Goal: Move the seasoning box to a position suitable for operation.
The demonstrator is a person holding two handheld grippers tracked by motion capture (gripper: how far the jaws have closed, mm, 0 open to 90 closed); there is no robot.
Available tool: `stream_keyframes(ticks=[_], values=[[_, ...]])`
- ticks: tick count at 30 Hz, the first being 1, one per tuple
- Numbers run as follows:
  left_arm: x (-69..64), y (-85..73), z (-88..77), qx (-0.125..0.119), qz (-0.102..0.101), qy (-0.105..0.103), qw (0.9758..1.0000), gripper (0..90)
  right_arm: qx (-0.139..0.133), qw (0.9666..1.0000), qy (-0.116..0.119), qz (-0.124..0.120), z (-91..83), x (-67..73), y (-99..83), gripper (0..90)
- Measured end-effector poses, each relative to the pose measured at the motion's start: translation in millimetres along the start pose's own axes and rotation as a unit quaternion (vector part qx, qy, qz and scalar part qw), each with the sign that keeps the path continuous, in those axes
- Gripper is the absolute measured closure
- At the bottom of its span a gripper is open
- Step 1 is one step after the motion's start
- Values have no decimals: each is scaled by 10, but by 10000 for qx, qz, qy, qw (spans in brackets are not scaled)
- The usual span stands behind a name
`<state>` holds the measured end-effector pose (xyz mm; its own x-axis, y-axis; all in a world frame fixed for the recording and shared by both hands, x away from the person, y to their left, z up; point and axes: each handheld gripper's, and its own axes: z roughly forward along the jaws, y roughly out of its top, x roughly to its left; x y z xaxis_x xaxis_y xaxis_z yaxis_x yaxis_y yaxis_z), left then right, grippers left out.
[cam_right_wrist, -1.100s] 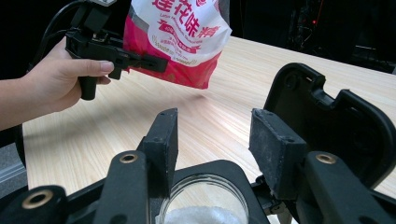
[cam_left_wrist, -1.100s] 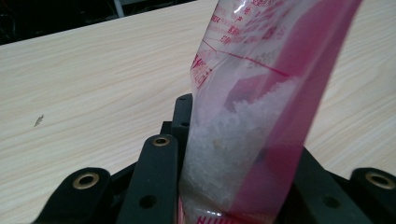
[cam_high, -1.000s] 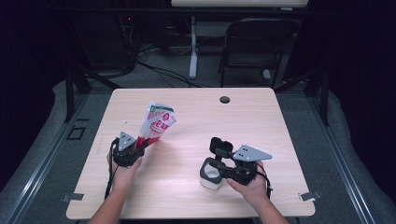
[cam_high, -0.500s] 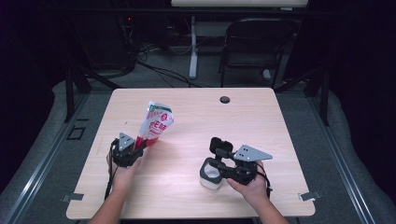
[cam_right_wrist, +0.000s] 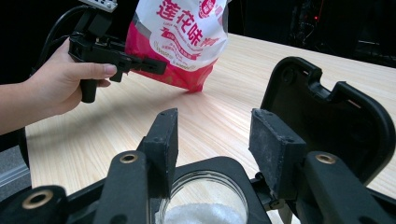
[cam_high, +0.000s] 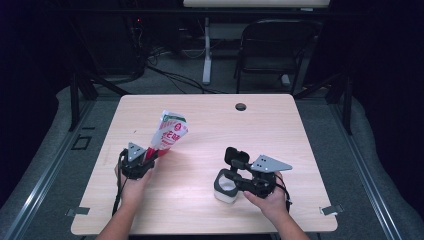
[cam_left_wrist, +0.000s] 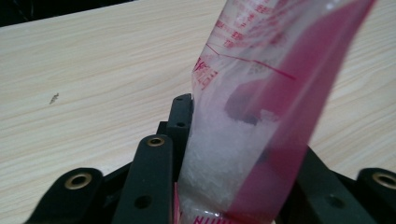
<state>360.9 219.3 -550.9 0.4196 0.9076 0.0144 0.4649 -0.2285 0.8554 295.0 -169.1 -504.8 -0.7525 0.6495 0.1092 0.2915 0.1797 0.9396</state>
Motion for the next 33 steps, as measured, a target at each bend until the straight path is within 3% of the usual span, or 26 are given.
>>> stream_keyframes(ticks=[3, 8, 12, 15, 19, 33], values=[[-11, 6, -5, 57, -23, -48, 10000, 672, 4, 10000, 1, -1, 1, -1, 0, 525], [-83, 5, -6, 186, 89, 53, 9998, 666, -6, 10000, -14, 20, -1, -3, 1, 525], [-193, -2, 9, 330, 394, 97, 9986, 663, 1, 10000, -9, 24, 5, -6, -1, 524], [-302, -26, 28, 509, 779, 75, 9956, 641, 2, 10000, -18, 10, 2, -3, 1, 524], [-363, -58, 40, 642, 1128, 55, 9915, 625, -36, 10000, -34, 20, -15, -6, 9, 524], [-314, -139, -2, 593, 985, -311, 9929, 524, -95, 9999, -71, 55, -50, -25, 21, 519]])
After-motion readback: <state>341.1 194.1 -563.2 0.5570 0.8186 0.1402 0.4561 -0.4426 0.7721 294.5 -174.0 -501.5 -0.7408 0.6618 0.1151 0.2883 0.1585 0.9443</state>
